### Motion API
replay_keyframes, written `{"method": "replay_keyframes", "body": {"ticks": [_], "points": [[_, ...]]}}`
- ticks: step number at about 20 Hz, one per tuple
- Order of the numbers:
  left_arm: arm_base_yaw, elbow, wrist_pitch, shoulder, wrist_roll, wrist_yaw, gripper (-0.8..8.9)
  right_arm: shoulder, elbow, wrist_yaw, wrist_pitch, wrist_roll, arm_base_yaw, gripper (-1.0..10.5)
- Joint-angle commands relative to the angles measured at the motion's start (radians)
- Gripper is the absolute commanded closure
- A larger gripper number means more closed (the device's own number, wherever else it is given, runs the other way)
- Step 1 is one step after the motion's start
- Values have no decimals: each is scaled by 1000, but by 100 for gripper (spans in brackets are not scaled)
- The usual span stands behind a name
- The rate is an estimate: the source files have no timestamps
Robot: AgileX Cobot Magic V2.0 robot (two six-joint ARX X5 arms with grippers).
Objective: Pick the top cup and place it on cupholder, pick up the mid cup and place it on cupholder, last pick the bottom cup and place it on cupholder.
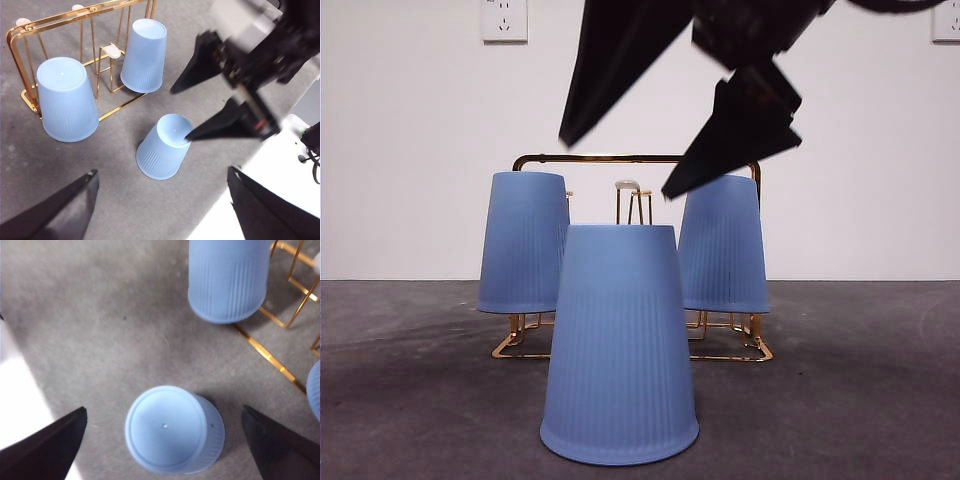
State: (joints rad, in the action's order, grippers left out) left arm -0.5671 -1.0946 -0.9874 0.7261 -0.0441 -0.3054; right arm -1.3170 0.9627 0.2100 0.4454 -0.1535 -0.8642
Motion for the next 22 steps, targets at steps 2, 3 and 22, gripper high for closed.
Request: {"method": "replay_keyframes", "body": {"ticks": [2,3,22], "points": [[-6,-13,15,5,5,-3,412,-63,18,-28,-12,12,-27,451],[-6,-13,15,5,5,-3,412,-77,18,-28,-12,12,-31,451],[-6,-13,16,5,6,-3,412,-155,36,-45,-11,16,-37,683]]}}
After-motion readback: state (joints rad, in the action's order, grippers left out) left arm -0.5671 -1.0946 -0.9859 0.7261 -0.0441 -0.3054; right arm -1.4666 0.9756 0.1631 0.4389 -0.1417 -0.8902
